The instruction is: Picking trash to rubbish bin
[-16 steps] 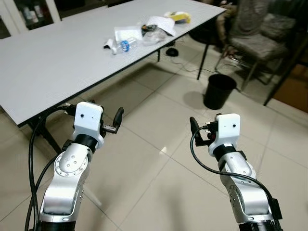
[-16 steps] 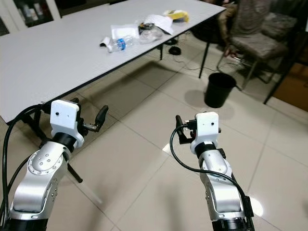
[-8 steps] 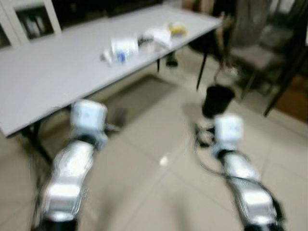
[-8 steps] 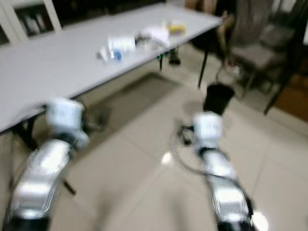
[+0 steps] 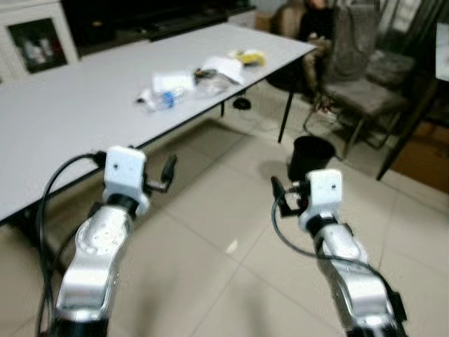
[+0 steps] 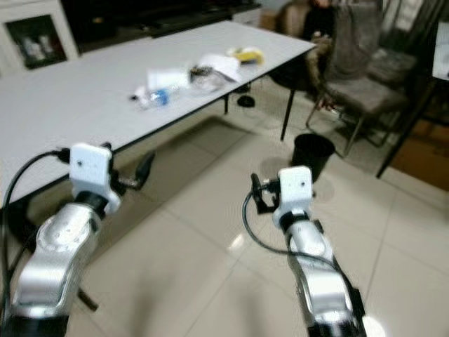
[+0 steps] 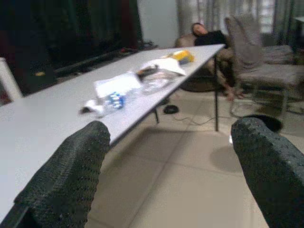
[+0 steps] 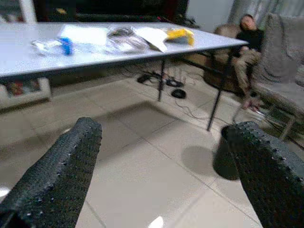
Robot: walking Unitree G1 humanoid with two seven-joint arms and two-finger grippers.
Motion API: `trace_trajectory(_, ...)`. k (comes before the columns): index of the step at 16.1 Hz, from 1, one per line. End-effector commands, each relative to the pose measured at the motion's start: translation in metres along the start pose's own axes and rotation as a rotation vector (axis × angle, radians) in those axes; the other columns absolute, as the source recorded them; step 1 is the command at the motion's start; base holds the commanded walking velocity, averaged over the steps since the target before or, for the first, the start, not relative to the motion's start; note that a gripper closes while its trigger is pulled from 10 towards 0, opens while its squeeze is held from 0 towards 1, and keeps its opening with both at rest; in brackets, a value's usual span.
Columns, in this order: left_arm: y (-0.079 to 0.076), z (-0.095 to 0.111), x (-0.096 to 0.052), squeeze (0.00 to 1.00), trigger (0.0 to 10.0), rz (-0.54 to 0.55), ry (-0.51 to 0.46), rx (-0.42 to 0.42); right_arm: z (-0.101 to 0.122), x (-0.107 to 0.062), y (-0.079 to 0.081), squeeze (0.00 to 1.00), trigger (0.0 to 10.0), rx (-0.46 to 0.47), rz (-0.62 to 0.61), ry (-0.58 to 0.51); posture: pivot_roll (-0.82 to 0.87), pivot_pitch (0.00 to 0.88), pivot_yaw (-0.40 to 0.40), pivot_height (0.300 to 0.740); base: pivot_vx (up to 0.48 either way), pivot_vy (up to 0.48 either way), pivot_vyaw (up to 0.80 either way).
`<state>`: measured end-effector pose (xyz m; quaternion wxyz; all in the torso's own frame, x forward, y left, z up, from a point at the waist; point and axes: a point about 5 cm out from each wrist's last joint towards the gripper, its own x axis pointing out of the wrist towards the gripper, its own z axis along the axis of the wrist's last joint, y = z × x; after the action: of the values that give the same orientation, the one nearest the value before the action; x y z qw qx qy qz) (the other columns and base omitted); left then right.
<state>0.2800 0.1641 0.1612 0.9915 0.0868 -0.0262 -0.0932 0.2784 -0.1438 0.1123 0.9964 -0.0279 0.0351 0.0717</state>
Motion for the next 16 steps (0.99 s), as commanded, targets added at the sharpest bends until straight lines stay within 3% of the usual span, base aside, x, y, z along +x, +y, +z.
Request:
trace_trajectory(1, 0.007, 0.002, -0.002, 0.00, 10.0, 0.012, 0.000, 0.025, 0.005, 0.002, 0.002, 0.00, 10.0, 0.003, 0.000, -0.024, 0.01, 0.000, -0.016, 0.740, 0.431, 0.000, 0.00)
trace_trajectory(5, 0.006, -0.001, -0.006, 0.00, 10.0, 0.008, 0.012, 0.029, 0.005, 0.003, 0.008, 0.00, 10.0, -0.050, 0.052, -0.036, 0.02, 0.000, -0.020, 0.740, 0.431, 0.000, 0.00)
trace_trajectory(8, 0.006, 0.001, -0.005, 0.00, 10.0, -0.001, 0.007, 0.040, 0.006, 0.003, 0.013, 0.00, 10.0, -0.052, 0.073, -0.043, 0.02, 0.000, -0.015, 0.740, 0.435, 0.000, 0.80)
trace_trajectory(11, 0.008, 0.003, -0.003, 0.00, 10.0, -0.006, -0.001, 0.044, 0.009, 0.004, 0.010, 0.00, 10.0, -0.007, 0.034, -0.055, 0.02, 0.000, -0.008, 0.740, 0.431, 0.000, 0.27)
trace_trajectory(16, -0.003, 0.001, 0.002, 0.00, 10.0, -0.054, -0.002, 0.041, 0.016, 0.006, 0.002, 0.00, 10.0, -0.079, 0.038, -0.074, -0.01, 0.000, -0.002, 0.740, 0.431, 0.000, 0.00)
